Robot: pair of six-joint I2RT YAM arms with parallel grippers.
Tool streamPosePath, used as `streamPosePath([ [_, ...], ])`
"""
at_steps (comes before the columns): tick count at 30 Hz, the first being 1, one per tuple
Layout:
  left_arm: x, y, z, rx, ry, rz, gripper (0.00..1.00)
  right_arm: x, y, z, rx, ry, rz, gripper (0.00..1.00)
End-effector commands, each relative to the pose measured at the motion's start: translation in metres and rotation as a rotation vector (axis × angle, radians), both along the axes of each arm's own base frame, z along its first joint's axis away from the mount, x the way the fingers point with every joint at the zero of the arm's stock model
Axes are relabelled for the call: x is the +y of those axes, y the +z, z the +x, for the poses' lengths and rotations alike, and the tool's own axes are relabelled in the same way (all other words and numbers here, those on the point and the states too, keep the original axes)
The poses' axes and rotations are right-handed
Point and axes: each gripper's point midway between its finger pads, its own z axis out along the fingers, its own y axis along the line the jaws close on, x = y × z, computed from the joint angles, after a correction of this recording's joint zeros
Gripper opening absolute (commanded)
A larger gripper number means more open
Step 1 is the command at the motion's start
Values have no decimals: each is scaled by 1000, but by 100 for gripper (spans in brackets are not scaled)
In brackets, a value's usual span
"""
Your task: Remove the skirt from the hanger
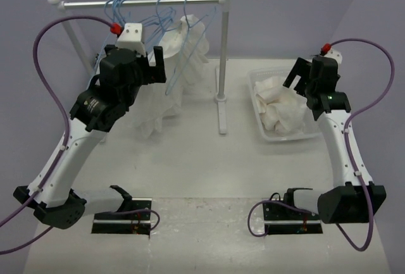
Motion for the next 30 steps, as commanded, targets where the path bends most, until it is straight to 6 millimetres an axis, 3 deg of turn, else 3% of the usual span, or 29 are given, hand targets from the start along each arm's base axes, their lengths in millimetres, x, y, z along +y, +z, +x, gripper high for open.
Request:
streamPosePath([
  [1, 14, 64, 21, -163, 11, 95, 100, 25, 9, -9, -48, 136, 13, 99],
  [2, 13, 64, 33, -155, 14, 132, 100, 34, 15, -12, -70, 167, 7, 99],
  [3, 20, 82, 36, -191, 29, 122, 100, 40, 20, -14, -89, 192, 7, 99],
  [5, 29, 83, 50, -178, 54, 178, 100, 49, 33, -20, -131, 225, 17, 99],
  [6, 43, 92, 53, -188, 72, 173, 100, 53, 36, -21, -137, 239, 25, 99],
  [8, 57, 82, 63, -143, 84, 182, 100, 60, 40, -26, -151, 268, 37, 99],
  [9, 77, 78, 68, -126, 118, 178, 100, 61, 40, -26, -153, 270, 36, 99],
  [12, 107, 69, 73, -107, 110, 142, 100, 65, 40, -28, -153, 287, 34, 99],
  [15, 130, 62, 73, -110, 124, 140, 100, 71, 37, -28, -142, 307, 36, 99],
  [17, 135, 59, 75, -108, 98, 133, 100, 74, 36, -29, -140, 319, 34, 99],
  [18, 149, 54, 76, -95, 107, 129, 100, 75, 35, -29, -138, 322, 32, 99],
  [20, 156, 43, 79, -71, 82, 119, 100, 78, 35, -29, -141, 332, 32, 99],
  [23, 146, 26, 83, -41, -13, 102, 100, 77, 31, -28, -137, 325, 32, 99],
  [26, 148, 20, 85, -31, -18, 111, 100, 76, 27, -26, -124, 320, 28, 99],
  [30, 136, 17, 86, -35, -103, 96, 100, 74, 24, -25, -115, 309, 23, 99],
])
